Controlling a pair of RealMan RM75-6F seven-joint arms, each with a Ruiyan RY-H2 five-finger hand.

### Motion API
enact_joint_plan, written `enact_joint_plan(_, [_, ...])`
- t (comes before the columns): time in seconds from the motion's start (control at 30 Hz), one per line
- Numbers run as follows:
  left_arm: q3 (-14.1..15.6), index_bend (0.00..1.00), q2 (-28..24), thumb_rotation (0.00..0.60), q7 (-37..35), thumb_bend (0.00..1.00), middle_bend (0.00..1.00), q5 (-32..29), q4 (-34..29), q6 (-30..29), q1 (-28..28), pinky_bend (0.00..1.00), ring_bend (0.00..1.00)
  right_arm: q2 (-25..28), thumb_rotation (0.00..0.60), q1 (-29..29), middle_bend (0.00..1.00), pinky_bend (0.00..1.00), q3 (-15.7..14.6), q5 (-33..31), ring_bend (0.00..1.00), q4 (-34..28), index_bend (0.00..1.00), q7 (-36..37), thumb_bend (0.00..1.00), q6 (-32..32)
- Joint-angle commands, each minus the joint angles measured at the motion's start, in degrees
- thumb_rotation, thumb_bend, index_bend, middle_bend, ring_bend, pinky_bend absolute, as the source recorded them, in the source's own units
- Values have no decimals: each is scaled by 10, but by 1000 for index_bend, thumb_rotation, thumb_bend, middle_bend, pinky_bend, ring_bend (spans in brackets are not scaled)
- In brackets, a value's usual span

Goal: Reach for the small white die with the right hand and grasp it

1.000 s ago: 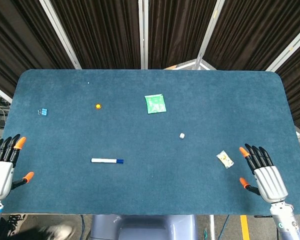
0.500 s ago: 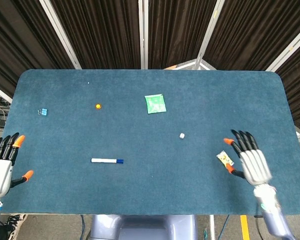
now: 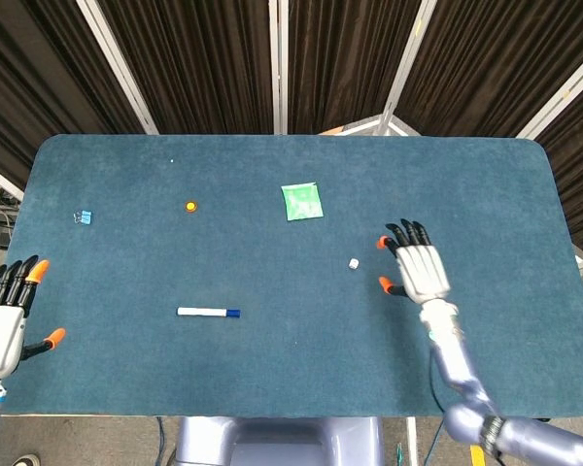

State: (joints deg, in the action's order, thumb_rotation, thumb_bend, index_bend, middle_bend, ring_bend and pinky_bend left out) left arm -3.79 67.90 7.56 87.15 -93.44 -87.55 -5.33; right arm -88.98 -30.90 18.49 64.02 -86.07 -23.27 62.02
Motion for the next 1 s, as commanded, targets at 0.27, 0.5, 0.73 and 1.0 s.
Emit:
enact_joint_plan(0.27, [-4,0,1,600,-7,0,0,-12,7,16,-9,0,0,-94,600,-66,137,0,23,-106,0,94,374,-47,136,-42])
enact_joint_plan(0.5, [-5,0,3,600,-6,0,0,-17,9,24,-12,0,0,-130,600,-87,125,0,29,-130,0,152,346,-38,136,-50])
enact_joint_plan(0.73, [-5,0,3,600,-4,0,0,-17,7,24,-14,0,0,-151,600,-103,120,0,30,-139,0,191,318,-31,135,-57])
enact_joint_plan(1.0, [-5,0,1,600,-6,0,0,-18,6,20,-13,0,0,-168,600,-111,121,0,27,-145,0,223,345,-17,137,-65])
